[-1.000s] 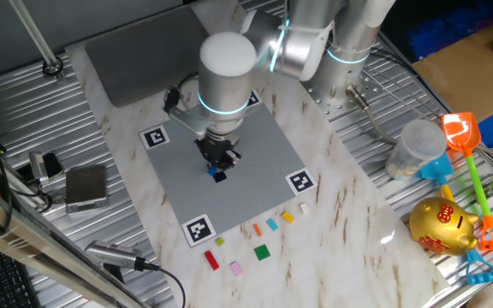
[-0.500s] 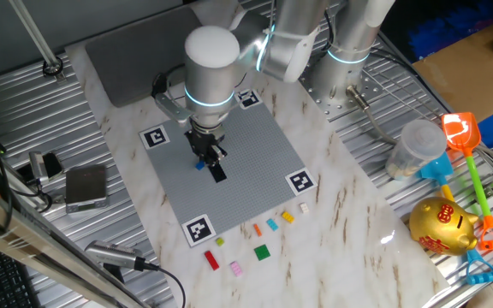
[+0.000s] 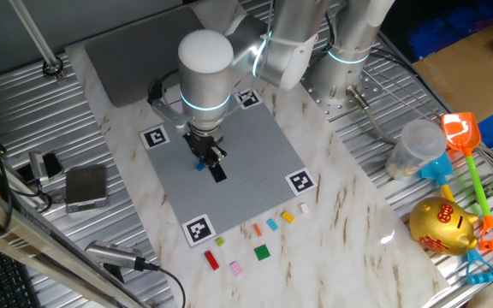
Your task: Build with small Lego blocks
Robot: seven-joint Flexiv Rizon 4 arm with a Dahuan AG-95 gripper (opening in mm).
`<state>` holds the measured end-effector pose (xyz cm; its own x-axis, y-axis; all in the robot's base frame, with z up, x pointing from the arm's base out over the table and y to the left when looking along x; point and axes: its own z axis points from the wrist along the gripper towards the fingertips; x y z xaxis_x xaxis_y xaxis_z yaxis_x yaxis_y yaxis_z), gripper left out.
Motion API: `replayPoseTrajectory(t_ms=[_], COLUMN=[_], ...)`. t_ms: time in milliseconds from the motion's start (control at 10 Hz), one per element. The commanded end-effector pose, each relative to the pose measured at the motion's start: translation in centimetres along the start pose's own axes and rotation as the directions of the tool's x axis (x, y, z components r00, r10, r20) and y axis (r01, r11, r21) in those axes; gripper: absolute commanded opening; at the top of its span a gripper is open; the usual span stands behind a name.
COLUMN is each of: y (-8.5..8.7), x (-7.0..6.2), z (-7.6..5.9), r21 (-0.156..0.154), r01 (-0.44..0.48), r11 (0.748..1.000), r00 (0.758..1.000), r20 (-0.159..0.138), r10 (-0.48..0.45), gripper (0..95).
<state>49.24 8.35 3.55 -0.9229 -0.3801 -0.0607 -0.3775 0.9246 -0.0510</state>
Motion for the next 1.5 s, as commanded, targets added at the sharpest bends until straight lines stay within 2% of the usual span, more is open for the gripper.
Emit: replayPoseTrajectory(t_ms=[100, 500, 700, 900, 1100, 1500], y=[0.38, 0.7, 0.7, 0.7, 0.7, 0.95], x=[0.37, 0.52, 0.52, 0.52, 0.52, 0.61], z=[-0.45, -0.56, -0.56, -0.56, -0.56, -0.96], r21=[0.002, 0.001, -0.001, 0.0, 0.002, -0.018], r01=[0.009, -0.023, -0.071, -0.104, -0.116, -0.201], r11=[1.0, 1.0, 0.997, 0.995, 0.993, 0.979], r00=[0.999, 0.999, 0.997, 0.995, 0.993, 0.98], r20=[-0.034, -0.028, -0.006, 0.003, 0.005, 0.005], r10=[-0.009, 0.024, 0.071, 0.104, 0.116, 0.201], gripper=[0.0, 0.0, 0.0, 0.0, 0.0, 0.0])
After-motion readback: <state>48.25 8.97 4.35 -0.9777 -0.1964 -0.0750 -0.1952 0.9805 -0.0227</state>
